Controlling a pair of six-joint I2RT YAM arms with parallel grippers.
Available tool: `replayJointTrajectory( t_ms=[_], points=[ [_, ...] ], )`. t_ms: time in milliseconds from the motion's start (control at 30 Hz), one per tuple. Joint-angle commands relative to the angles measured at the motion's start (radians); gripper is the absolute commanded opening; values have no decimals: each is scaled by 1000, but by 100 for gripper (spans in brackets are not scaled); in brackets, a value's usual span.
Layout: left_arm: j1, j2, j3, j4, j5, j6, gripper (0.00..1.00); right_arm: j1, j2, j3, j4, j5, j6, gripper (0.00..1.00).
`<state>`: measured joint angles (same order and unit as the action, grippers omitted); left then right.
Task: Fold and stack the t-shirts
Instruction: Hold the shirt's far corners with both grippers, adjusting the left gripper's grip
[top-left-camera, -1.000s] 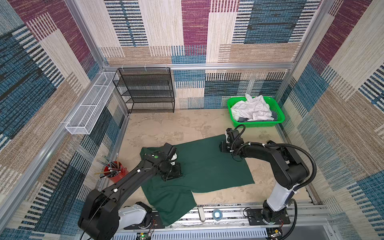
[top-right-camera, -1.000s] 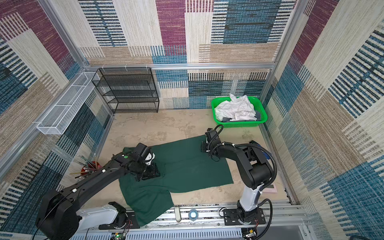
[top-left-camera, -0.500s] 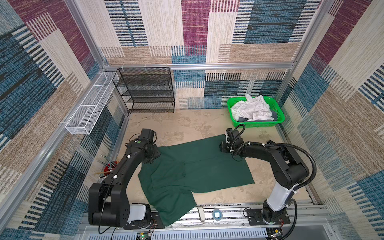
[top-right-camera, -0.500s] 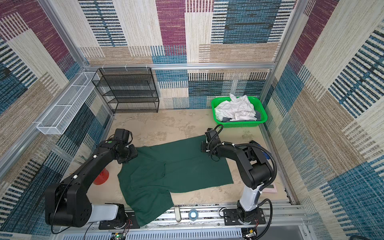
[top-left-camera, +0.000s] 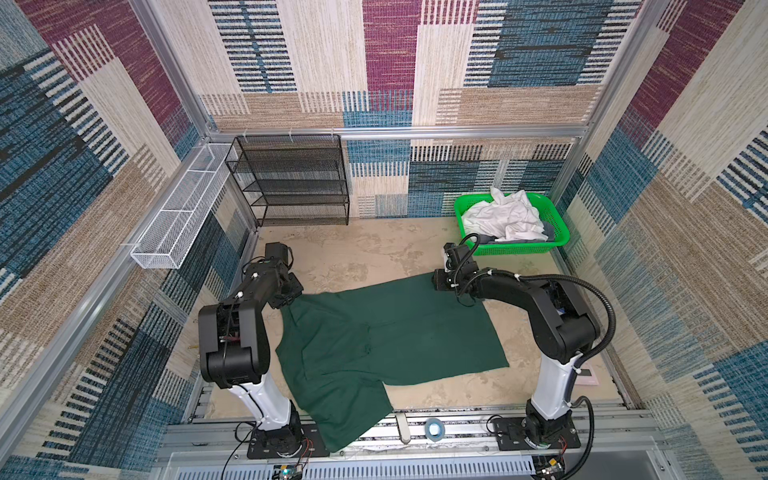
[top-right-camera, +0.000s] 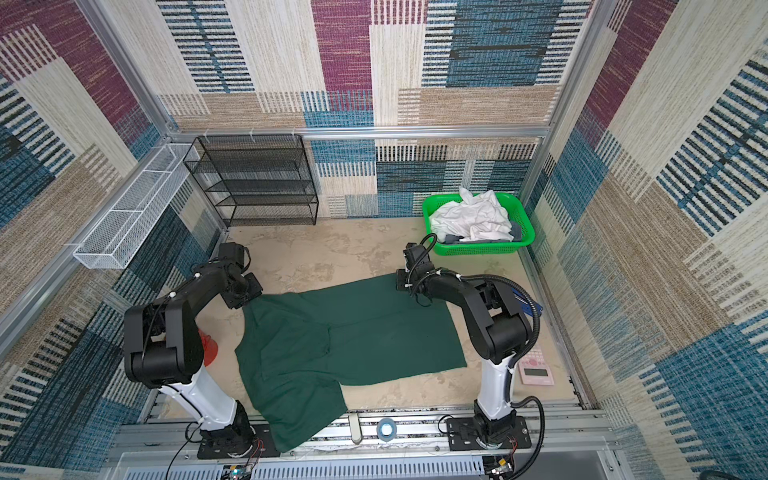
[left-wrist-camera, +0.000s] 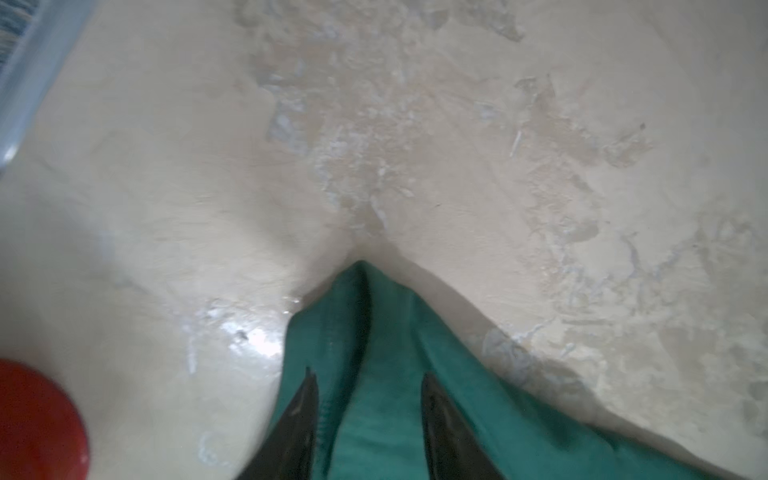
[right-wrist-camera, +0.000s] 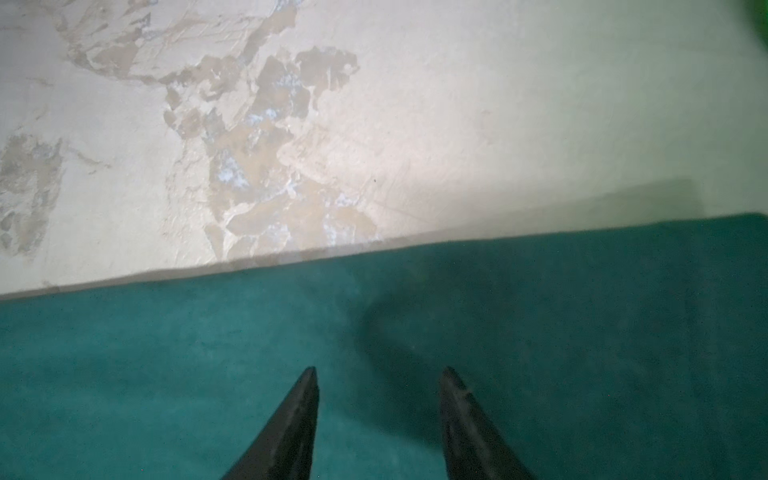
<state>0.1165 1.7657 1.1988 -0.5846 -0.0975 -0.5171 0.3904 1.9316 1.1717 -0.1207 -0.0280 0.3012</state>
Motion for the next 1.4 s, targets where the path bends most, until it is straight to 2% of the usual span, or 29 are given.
replayJointTrajectory(
  t_ms=[0,267,400,700,867,967,1100,1200,1367],
  points=[
    [2,15,1,31,39,12,40,1,34,28,-7,-15,-12,49],
    [5,3,-37,27,29,-4,24,-1,46,23,-3,-26,-4,49],
    [14,-11,-58,24,29,-11,0,-16,68,27,-10,-35,15,49],
    [38,-153,-156,5,-99,-70,0,-67,87,0,-32,2,62,46],
    [55,-124,-155,23,-82,-55,1,-74,61,-18,-9,-20,48,46],
    [59,-110,-143,55,-34,-44,10,-69,27,-25,16,-44,25,46],
    [54,-150,-152,97,16,-35,28,-65,-20,-22,8,-26,8,46],
    [38,-206,-174,106,9,-39,32,-64,-31,-1,-15,-29,-4,47],
    [7,-233,-206,111,45,-45,32,-53,3,50,-39,-41,-12,47]
  ],
)
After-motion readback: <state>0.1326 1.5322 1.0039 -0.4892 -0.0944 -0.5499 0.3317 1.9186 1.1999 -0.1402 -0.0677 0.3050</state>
